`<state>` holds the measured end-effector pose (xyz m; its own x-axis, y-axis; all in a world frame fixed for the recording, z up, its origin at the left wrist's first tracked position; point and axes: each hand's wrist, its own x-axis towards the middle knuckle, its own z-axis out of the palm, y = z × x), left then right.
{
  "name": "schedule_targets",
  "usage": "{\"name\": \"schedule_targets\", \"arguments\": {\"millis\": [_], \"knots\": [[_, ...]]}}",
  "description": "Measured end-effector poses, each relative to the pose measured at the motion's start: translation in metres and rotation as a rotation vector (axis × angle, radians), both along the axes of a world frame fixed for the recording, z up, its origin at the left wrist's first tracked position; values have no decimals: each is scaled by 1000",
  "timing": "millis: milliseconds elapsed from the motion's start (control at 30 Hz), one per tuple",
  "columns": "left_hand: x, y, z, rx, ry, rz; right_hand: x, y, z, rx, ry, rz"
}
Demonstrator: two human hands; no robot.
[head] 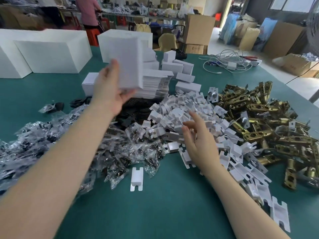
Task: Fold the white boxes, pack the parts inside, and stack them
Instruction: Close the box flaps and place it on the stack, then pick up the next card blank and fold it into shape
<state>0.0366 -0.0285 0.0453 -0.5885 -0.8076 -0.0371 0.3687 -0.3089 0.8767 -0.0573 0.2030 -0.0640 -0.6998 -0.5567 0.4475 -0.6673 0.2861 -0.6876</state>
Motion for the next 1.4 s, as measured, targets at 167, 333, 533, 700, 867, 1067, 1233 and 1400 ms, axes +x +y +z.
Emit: {"name": "schedule_targets", "arguments": {"millis": [167,333,533,700,867,1067,1233,1400], "knots": [[-19,-97,23,-27,-192,214,2,-1,1,67,58,7],[-16,-159,-6,-22,-486,123,3,-2,3,92,100,-1],[-9,-188,-33,17,-453,261,3,-3,3,104,85,-13],[-13,-200,-40,-188,-504,259,4,-2,5,118,88,-20],[-10,-193,-43,-408,-700,352,4,-3,6,117,93,-19],[-20,-161,-31,-643,-707,520,1,-3,3,130,104,-24],[-48,-104,16,-1278,-526,568,1,-4,1,135,123,-24],[-79,-61,19,-1610,-532,146,0,-5,1,139,148,-19]]}}
